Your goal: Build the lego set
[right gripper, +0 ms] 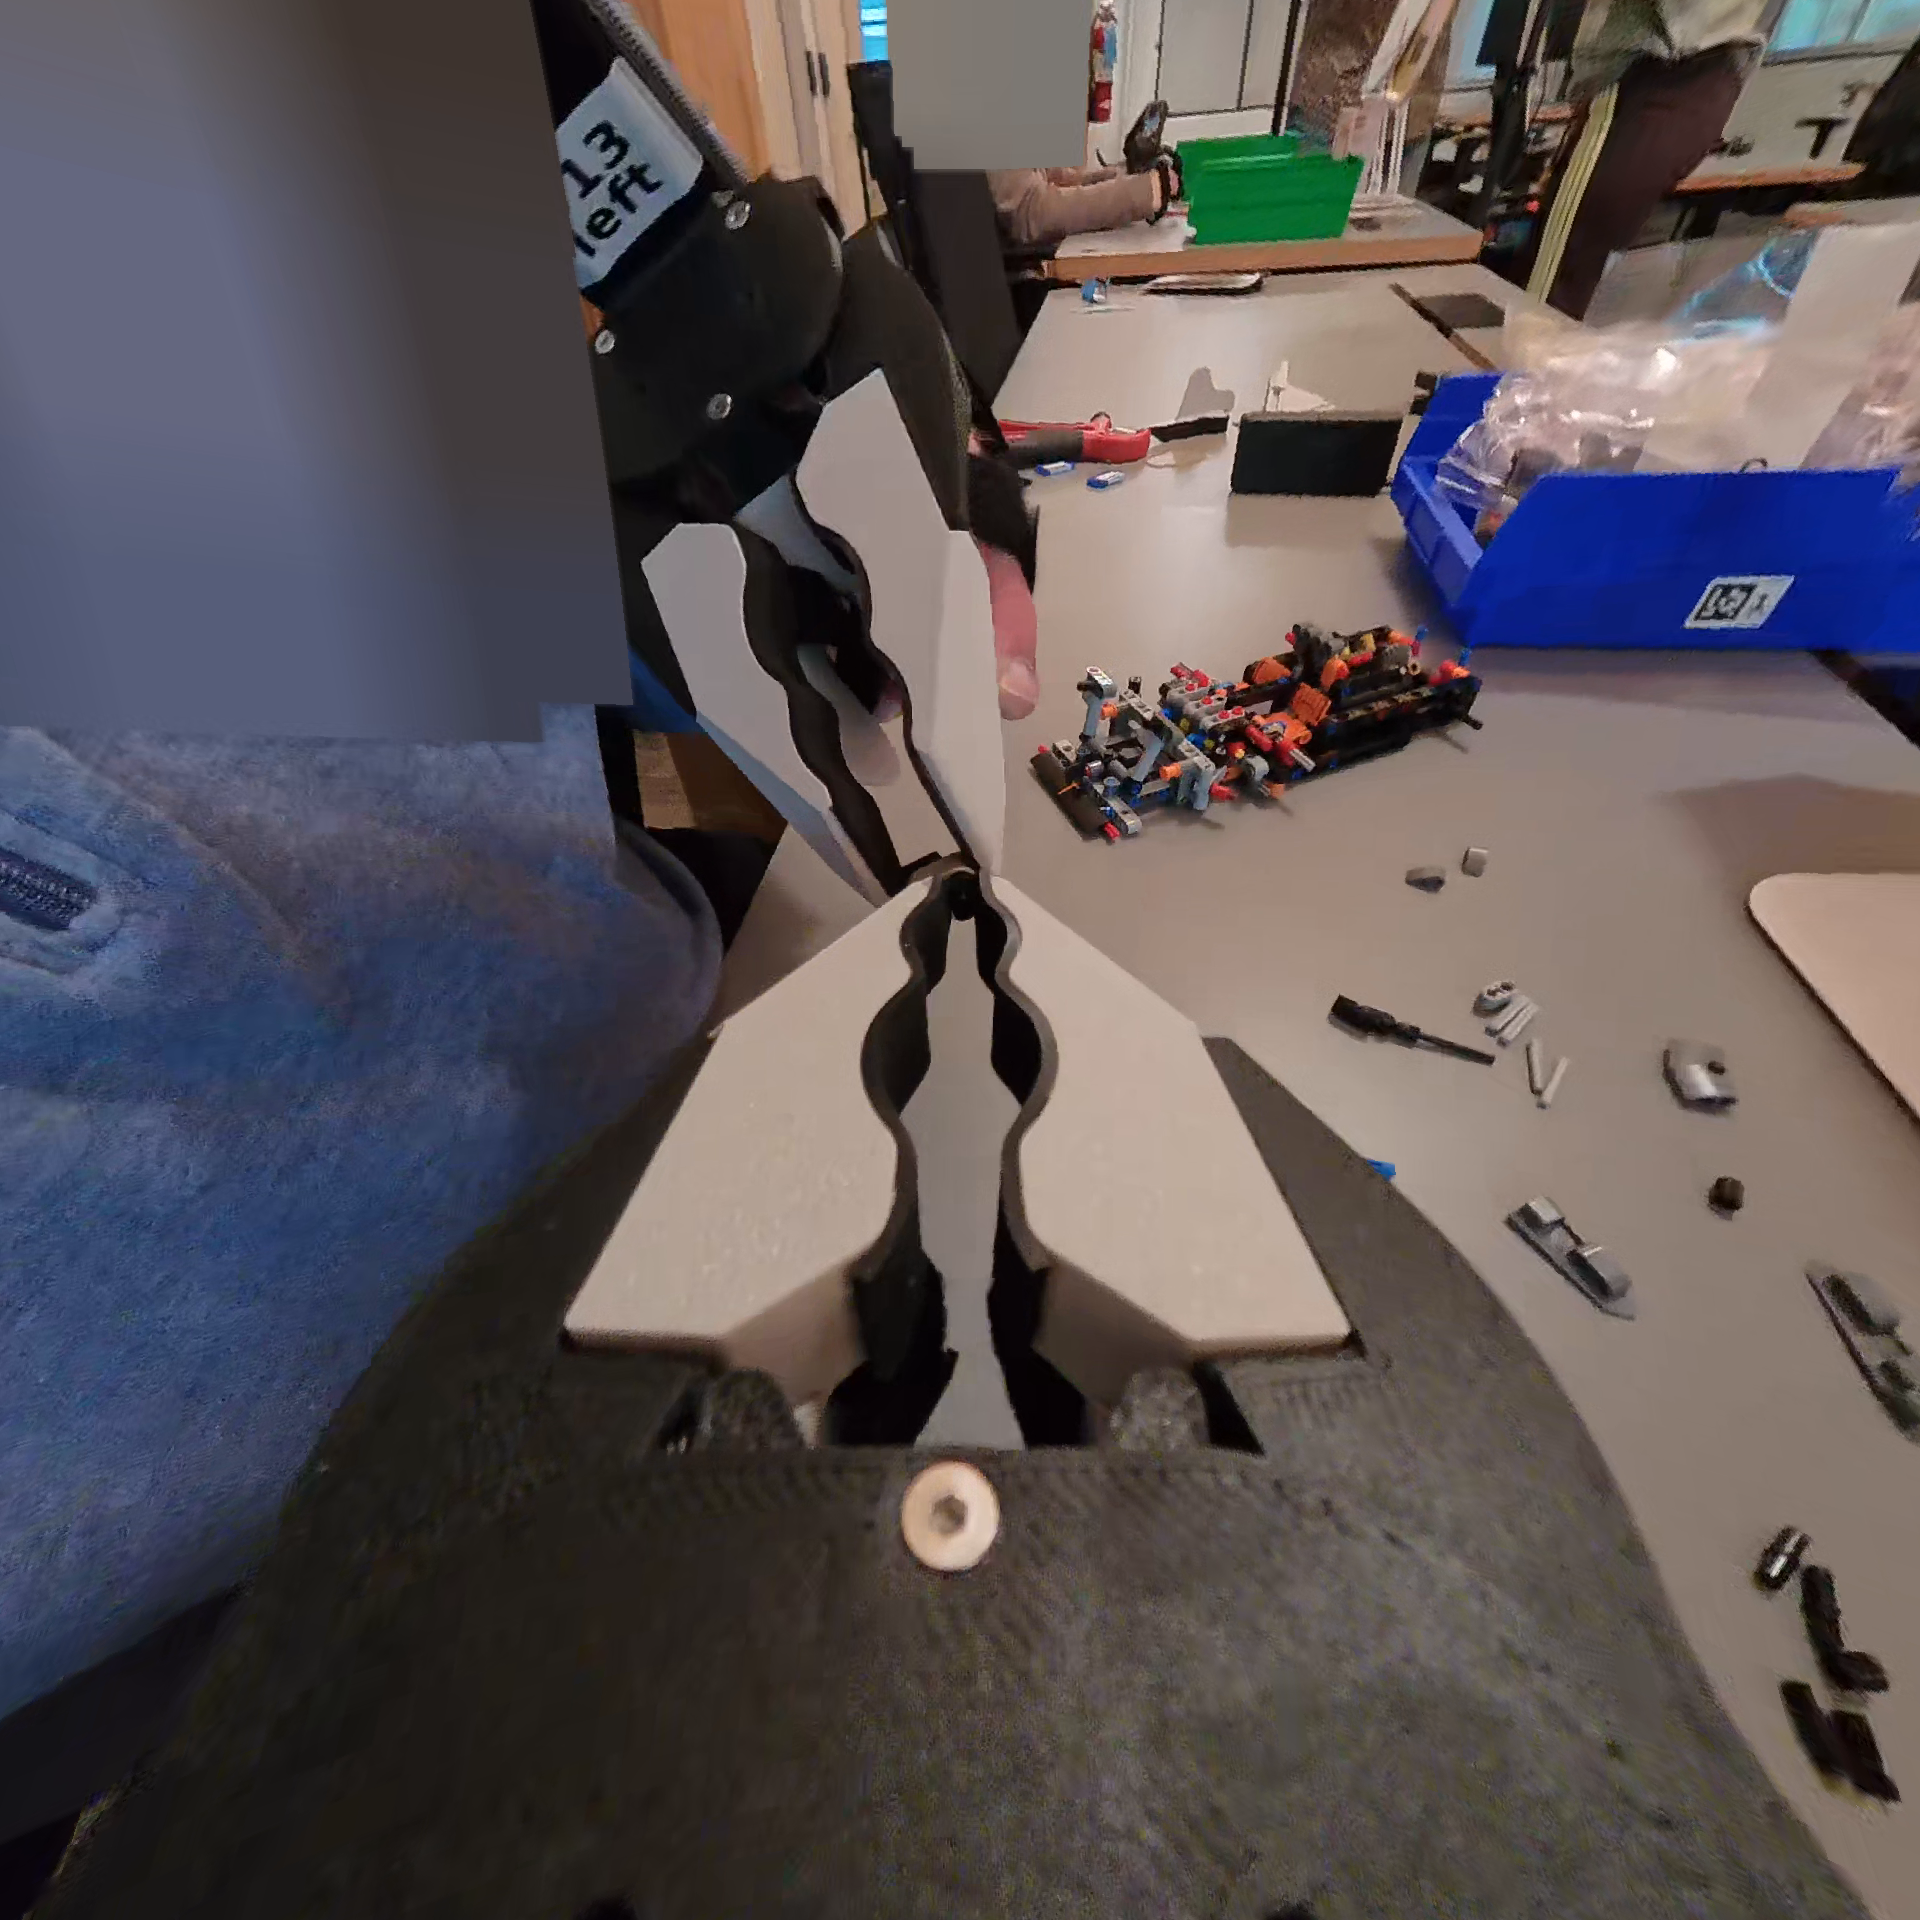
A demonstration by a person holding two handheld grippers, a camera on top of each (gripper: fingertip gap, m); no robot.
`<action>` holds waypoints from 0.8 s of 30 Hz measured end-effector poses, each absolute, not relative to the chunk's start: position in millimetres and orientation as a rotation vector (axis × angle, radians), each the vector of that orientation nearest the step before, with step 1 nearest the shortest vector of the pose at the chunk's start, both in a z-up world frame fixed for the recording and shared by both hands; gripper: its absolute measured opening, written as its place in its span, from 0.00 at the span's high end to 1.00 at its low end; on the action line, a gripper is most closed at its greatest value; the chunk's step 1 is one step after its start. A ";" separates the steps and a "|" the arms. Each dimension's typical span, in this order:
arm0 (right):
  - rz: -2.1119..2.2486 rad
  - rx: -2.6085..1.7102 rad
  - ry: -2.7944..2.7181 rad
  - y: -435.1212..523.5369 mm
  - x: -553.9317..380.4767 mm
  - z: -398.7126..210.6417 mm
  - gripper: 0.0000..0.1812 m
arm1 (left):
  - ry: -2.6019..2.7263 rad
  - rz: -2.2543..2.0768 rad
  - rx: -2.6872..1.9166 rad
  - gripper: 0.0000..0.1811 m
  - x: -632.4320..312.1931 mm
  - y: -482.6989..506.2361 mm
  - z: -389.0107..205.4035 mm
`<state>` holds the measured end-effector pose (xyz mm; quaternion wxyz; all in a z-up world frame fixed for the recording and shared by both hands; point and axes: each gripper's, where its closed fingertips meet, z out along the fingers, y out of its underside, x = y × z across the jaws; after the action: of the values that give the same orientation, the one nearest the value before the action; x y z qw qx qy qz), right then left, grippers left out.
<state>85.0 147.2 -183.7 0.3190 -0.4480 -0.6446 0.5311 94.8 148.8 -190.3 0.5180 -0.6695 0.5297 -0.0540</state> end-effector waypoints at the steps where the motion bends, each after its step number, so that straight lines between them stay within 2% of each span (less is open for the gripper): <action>1: 1.386 -1.189 -1.681 150.0 85.1 -184.3 0.98 | 1.271 -0.110 -1.603 0.93 93.6 151.2 -192.3; 2: 1.377 -1.198 -1.660 153.8 86.2 -183.8 0.94 | 1.286 -0.072 -1.626 0.93 90.6 153.9 -197.6; 7: 1.486 -1.295 -1.516 167.7 92.8 -178.4 0.93 | 1.272 -0.005 -1.604 0.93 84.8 159.4 -192.8; 10: 1.537 -1.377 -1.424 167.6 88.1 -178.8 0.87 | 1.275 0.140 -1.539 0.93 81.7 165.3 -185.9; 15: 1.274 -1.482 -1.286 172.7 77.7 -180.0 0.89 | 1.311 0.244 -1.529 0.93 82.1 171.5 -194.6; 20: 1.552 -1.501 -1.218 165.8 75.2 -174.1 0.93 | 1.349 0.257 -1.414 0.93 86.0 168.1 -184.0; 24: 1.567 -1.489 -1.237 161.9 71.8 -168.2 0.97 | 1.346 0.270 -1.368 0.93 82.1 165.8 -176.2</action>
<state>71.8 161.9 -168.2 0.3199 -0.5664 -0.4705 0.5962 82.1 165.8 -176.2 0.5661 -0.5819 0.5725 0.1148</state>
